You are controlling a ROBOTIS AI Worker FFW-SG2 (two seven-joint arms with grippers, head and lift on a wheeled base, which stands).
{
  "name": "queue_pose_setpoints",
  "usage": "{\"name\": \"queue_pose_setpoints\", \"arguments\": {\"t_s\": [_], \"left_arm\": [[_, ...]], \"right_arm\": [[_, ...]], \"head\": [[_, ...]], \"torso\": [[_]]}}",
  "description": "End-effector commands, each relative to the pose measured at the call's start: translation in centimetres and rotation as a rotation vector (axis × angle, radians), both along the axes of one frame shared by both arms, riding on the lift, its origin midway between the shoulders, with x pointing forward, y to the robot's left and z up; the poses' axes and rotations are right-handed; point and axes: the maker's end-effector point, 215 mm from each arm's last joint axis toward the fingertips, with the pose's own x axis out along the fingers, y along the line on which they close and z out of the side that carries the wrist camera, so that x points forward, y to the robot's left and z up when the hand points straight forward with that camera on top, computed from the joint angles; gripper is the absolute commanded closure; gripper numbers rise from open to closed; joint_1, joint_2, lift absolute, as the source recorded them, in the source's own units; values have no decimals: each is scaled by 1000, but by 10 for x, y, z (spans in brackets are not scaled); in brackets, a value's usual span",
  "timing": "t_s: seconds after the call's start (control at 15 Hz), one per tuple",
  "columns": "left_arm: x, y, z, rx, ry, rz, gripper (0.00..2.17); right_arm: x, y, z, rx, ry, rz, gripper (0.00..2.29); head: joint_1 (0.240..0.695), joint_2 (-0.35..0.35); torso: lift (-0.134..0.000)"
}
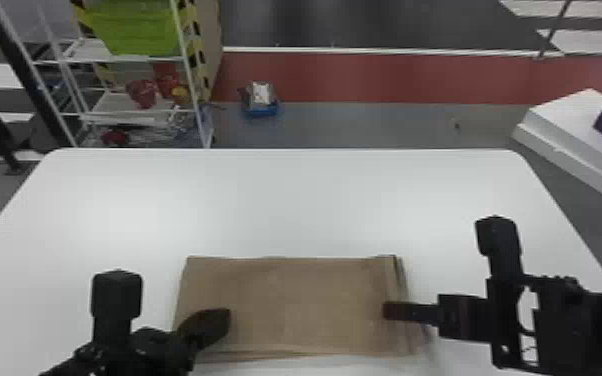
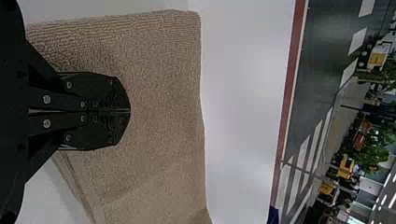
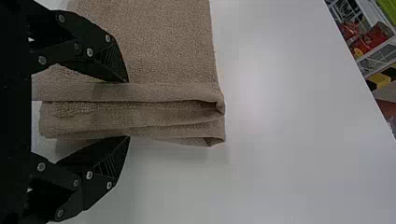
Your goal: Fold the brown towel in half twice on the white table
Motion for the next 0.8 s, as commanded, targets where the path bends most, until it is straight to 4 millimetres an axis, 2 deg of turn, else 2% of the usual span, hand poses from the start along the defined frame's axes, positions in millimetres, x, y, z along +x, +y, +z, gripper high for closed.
{"name": "queue_pose_setpoints", "arguments": {"t_s": [0.0, 0.13, 0.47, 0.6, 0.73], "left_arm": [[0, 1, 0, -1, 0, 5, 2064], [1, 3, 0, 1, 0, 8, 2064], [-1, 3, -2, 1, 17, 9, 2064], [0, 1, -2, 0, 19, 7, 2064], [0, 0, -1, -1, 19, 5, 2064]], "right_arm": [[-3, 2, -1, 0, 10, 11, 653], [-5, 3, 2, 6, 2, 13, 761], [1, 0, 30, 34, -63, 6, 765], [8, 8, 48, 66, -99, 23, 765], [16, 29, 71, 103, -146, 44, 765]], "head": [[695, -2], [695, 2], [695, 7], [695, 5], [695, 7]], "torso": [[-124], [-124], [-124], [-124], [-124]]}}
